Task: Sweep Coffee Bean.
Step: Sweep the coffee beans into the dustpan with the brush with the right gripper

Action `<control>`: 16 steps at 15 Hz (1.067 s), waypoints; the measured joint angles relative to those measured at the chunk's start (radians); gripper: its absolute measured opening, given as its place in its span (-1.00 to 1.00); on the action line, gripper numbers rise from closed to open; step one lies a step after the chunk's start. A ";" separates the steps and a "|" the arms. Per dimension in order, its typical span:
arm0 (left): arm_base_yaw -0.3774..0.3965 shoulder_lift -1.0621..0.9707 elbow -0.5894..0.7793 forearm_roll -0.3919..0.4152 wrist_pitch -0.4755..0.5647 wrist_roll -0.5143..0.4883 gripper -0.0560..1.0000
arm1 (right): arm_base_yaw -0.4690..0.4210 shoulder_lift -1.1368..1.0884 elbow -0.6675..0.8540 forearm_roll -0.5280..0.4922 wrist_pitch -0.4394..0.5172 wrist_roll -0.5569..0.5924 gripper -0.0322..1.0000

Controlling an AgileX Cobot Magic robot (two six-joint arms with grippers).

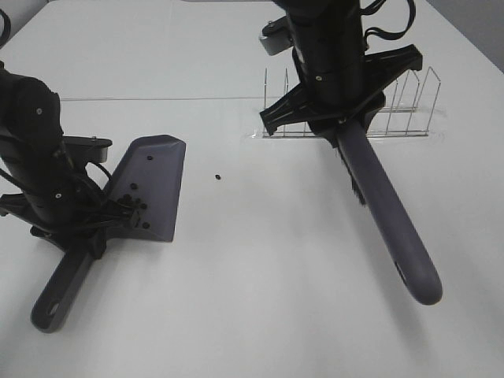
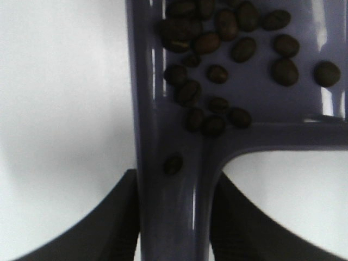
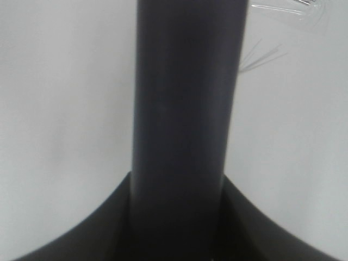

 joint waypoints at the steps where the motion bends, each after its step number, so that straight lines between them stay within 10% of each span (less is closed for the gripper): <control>1: 0.000 0.000 0.000 0.000 0.000 0.000 -0.21 | -0.042 -0.003 -0.001 0.031 -0.001 -0.015 -0.25; 6: 0.000 0.000 0.000 0.000 0.000 0.000 -0.21 | -0.177 -0.052 -0.001 0.157 -0.006 -0.162 -0.25; 9: 0.000 0.000 0.000 0.000 -0.002 0.000 -0.21 | -0.167 -0.010 -0.001 0.421 -0.102 -0.316 -0.25; 16: 0.000 0.000 0.000 0.000 -0.002 0.001 -0.21 | -0.162 0.144 -0.001 0.426 -0.145 -0.365 -0.25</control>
